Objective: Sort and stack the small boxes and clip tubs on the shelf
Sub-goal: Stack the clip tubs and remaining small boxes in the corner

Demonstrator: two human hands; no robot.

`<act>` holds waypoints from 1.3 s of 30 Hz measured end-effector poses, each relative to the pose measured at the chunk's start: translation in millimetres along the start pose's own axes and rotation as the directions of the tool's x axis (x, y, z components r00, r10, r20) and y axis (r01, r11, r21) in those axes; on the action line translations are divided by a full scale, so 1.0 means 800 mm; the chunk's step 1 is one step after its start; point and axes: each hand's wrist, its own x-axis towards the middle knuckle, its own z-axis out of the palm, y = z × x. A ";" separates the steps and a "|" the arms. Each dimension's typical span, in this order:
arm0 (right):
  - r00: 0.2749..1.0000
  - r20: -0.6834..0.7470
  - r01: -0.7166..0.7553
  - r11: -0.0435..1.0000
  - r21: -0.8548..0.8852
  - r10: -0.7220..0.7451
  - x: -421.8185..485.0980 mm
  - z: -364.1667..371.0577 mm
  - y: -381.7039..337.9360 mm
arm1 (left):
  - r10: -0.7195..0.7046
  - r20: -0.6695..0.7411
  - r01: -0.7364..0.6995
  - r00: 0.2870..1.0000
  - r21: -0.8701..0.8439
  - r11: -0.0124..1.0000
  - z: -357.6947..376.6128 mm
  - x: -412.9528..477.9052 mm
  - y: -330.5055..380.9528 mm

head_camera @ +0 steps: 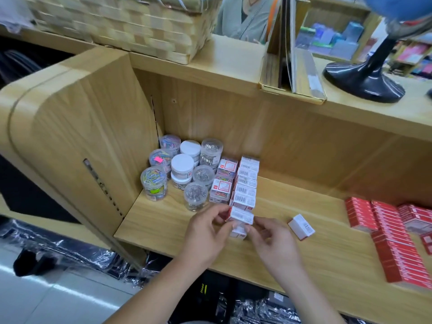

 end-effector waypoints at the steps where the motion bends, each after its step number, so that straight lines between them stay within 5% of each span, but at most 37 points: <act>1: 1.000 0.010 0.023 0.998 -0.052 -0.023 0.002 0.004 0.004 | 0.024 -0.004 -0.024 1.000 0.052 0.998 0.002 0.000 -0.003; 11: 0.997 0.046 0.069 0.993 -0.099 -0.065 0.012 0.019 0.004 | 0.136 0.052 -0.146 0.989 0.320 0.936 -0.002 0.010 0.012; 18: 0.996 0.090 0.013 0.988 0.156 -0.027 0.009 0.021 0.000 | 0.126 0.053 -0.136 0.991 0.273 0.952 0.002 0.006 0.011; 25: 0.991 0.131 0.012 0.999 -0.029 -0.008 0.015 0.024 0.007 | 0.130 0.037 -0.135 0.991 0.288 0.948 0.006 0.004 0.019; 30: 0.980 0.199 0.019 1.000 0.004 -0.019 0.009 0.003 -0.003 | 0.117 0.066 -0.129 0.991 0.225 0.966 0.001 -0.003 0.017; 36: 0.961 -0.273 -0.083 0.991 -0.103 0.052 -0.002 -0.067 0.049 | 0.035 -0.144 -0.011 0.989 0.165 0.986 -0.014 -0.035 -0.010; 39: 0.940 -0.272 -0.288 0.907 -0.308 0.206 0.005 -0.077 0.084 | 0.028 -0.132 -0.008 0.991 0.152 0.988 -0.011 -0.050 -0.009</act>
